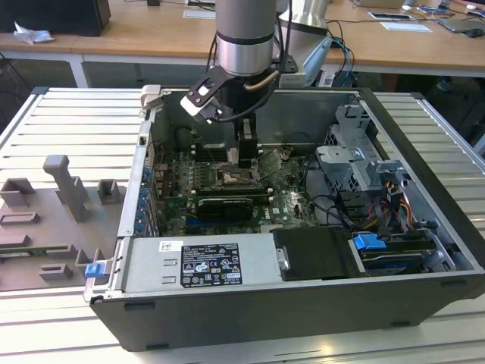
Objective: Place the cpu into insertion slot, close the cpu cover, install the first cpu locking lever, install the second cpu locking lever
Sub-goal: 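Place the cpu into insertion slot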
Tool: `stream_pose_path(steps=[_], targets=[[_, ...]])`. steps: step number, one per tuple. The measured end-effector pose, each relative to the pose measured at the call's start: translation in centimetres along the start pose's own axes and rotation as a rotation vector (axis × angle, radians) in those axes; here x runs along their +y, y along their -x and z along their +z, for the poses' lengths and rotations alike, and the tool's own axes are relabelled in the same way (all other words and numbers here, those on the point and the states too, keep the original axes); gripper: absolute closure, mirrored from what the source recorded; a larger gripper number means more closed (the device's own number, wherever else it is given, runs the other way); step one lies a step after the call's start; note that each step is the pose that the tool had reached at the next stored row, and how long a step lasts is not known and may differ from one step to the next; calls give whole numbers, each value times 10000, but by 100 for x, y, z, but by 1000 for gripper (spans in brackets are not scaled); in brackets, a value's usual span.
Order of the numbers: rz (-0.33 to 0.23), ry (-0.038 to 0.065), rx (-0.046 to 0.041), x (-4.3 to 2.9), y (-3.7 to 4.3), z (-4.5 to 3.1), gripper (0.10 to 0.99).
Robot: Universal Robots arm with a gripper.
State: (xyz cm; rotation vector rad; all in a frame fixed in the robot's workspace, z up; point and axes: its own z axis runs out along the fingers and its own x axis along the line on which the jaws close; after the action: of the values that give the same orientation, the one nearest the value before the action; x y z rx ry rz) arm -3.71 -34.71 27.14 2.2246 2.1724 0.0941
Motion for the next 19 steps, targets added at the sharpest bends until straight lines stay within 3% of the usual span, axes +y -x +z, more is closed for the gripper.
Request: stream_pose_path(steps=[4,13,19], targets=[[5,-1,6,-6,-1,69,545],[-3,-3,9,-31,-50,136,545],[-528,-16,52,-43,-109,220,545]])
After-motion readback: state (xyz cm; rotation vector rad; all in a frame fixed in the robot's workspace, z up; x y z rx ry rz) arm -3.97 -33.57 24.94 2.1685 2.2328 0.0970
